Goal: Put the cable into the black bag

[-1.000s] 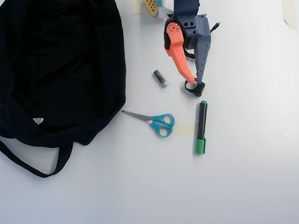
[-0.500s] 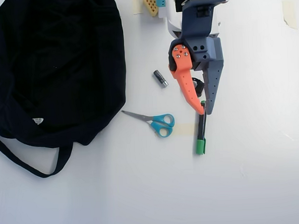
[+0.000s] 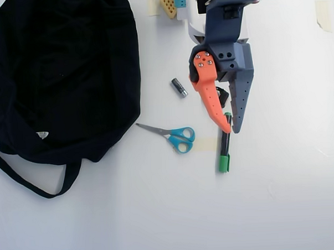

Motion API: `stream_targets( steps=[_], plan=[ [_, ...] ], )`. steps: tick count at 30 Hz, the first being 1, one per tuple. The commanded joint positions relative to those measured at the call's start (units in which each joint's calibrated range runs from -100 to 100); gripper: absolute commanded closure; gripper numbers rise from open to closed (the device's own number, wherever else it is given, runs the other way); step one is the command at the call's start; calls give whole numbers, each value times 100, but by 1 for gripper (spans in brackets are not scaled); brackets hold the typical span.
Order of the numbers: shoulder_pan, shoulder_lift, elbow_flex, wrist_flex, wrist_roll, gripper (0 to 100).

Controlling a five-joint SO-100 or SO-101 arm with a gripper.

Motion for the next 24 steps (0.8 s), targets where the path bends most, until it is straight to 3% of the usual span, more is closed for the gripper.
stream_targets(
  steps=[1, 8, 11, 24],
  plan=[
    [29, -54, -89, 25, 28, 98],
    [37, -161, 109, 68, 23, 98],
    [74, -178, 100, 584, 28, 98],
    [29, -1448, 28, 5003, -24, 98]
  ],
)
